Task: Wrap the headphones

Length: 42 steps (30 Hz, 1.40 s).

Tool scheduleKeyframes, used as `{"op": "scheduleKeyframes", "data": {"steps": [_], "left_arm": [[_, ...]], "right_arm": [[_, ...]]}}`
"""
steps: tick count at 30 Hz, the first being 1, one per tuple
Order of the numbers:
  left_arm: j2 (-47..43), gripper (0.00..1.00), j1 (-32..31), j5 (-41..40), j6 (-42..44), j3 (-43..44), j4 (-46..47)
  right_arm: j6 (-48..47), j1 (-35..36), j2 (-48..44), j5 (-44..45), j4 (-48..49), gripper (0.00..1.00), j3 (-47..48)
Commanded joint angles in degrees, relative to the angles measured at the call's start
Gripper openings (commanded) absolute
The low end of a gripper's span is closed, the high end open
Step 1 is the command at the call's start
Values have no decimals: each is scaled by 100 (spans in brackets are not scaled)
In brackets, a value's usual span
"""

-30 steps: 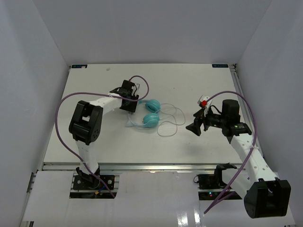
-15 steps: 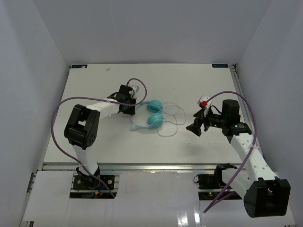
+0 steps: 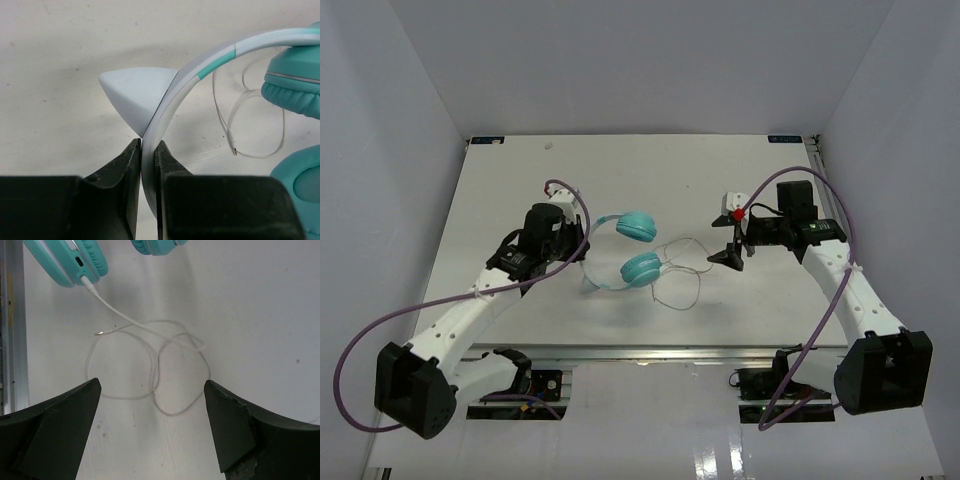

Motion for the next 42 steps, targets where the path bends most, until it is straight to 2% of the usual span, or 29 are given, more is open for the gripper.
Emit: {"op": "scheduleKeyframes", "data": {"steps": [1, 6, 15, 25, 30, 36, 38, 42], "left_arm": [[-533, 0, -19, -289, -189, -8, -140], [-684, 0, -19, -442, -95, 245, -412], [-786, 0, -10, -537, -90, 954, -751], [-1000, 0, -19, -99, -432, 1375, -866], [-1062, 0, -10, 332, -770, 1447, -688], [-1137, 0, -10, 225, -1113, 1588, -541], [-1182, 0, -7, 60, -1267, 1637, -438], [-1255, 0, 57, -170, -1600, 1473, -104]], "right_arm": [[-983, 348, 320, -634, 71, 90, 772], [-484, 794, 675, -645, 471, 90, 1271], [-942, 1504, 945, -728, 2, 90, 1391], [-1111, 1527, 1023, -816, 10, 91, 1302], [-996, 1535, 1367, -1007, 30, 99, 1359], [-910, 1544, 1402, -1229, -16, 83, 1122], [-905, 1542, 1256, -1238, -7, 75, 923], [-845, 1526, 875, -1275, 27, 66, 557]]}}
